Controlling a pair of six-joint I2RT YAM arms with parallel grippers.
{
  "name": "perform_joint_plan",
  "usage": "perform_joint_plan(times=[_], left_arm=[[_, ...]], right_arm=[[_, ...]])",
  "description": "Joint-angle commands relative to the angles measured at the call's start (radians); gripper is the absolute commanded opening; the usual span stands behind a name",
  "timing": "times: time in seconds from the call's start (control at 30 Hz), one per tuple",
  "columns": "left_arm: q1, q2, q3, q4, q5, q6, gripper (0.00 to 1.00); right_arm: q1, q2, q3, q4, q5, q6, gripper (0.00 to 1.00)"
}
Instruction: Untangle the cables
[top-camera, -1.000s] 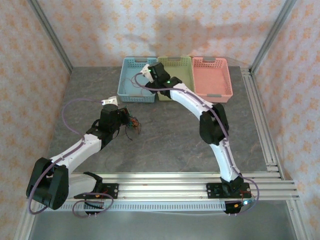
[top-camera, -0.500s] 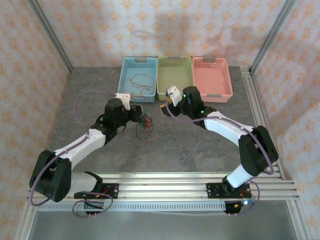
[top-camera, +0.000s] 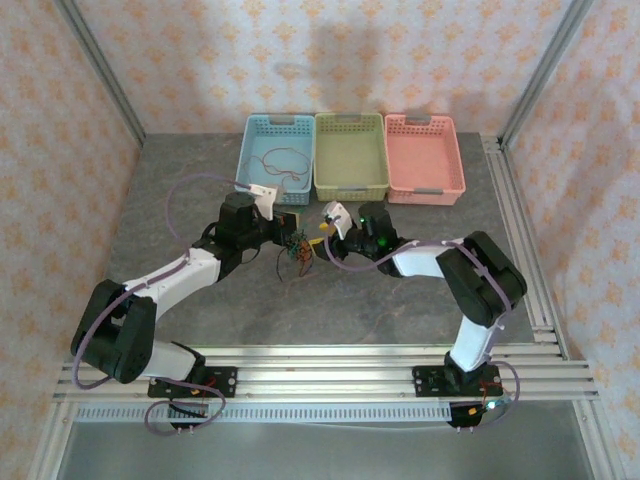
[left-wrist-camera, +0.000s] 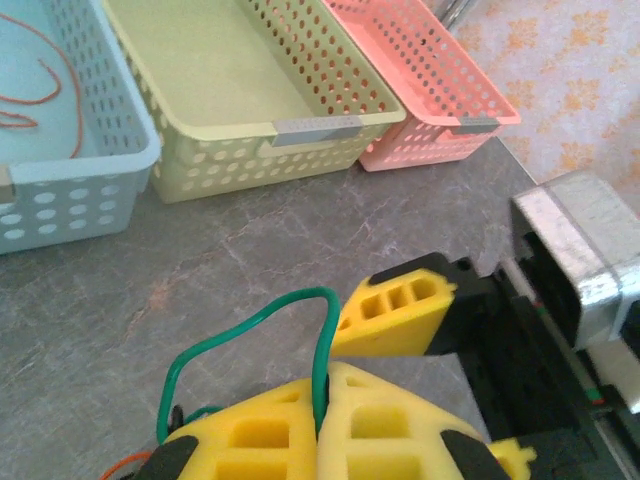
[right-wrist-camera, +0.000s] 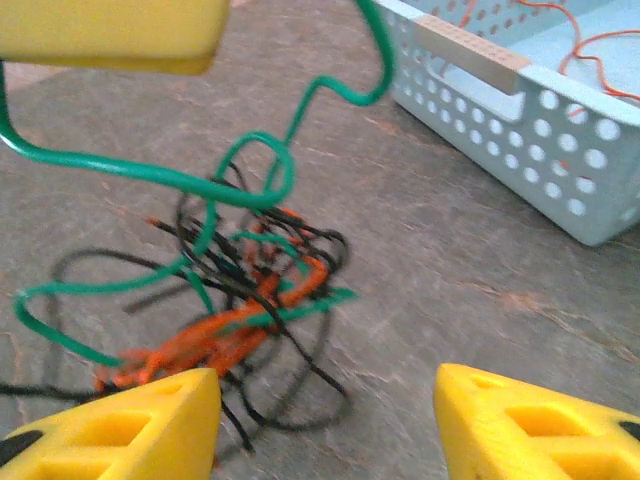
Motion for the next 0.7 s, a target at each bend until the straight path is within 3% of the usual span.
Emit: perform_joint_plan(times=[0.0, 0.1, 0.17, 0.23, 0.33, 0.67], left_arm=[[-0.012, -0.007, 0.028, 0.022, 0.032, 0.032, 0.0], [-0.018, -0.003, 0.033, 0.014, 0.027, 0.04, 0.0], [-0.02, -0.004, 0.033, 0.014, 0.028, 0.041, 0.0], [-0.019, -0.013, 0.026, 0.018, 0.018, 0.04, 0.0], [-0.02, -0.036, 0.009, 0.013, -0.05, 0.035, 0.0], [0.04, -0.171, -0.102, 0.01, -0.4, -0.053, 0.0]], right_arm=[[0.029, 0.056, 0.041, 0.095, -0.071, 0.031, 0.59], [0.04, 0.069, 0.053, 0.127, -0.073, 0.066, 0.59], [0.04, 0.088, 0.065, 0.141, -0.072, 0.089, 0.53], [0.04, 0.088, 0.085, 0.089, -0.047, 0.065, 0.37], [0.024, 0.055, 0.052, 0.125, 0.065, 0.057, 0.0], [-0.097, -0.029, -0.088, 0.311, 0.469, 0.181, 0.0]])
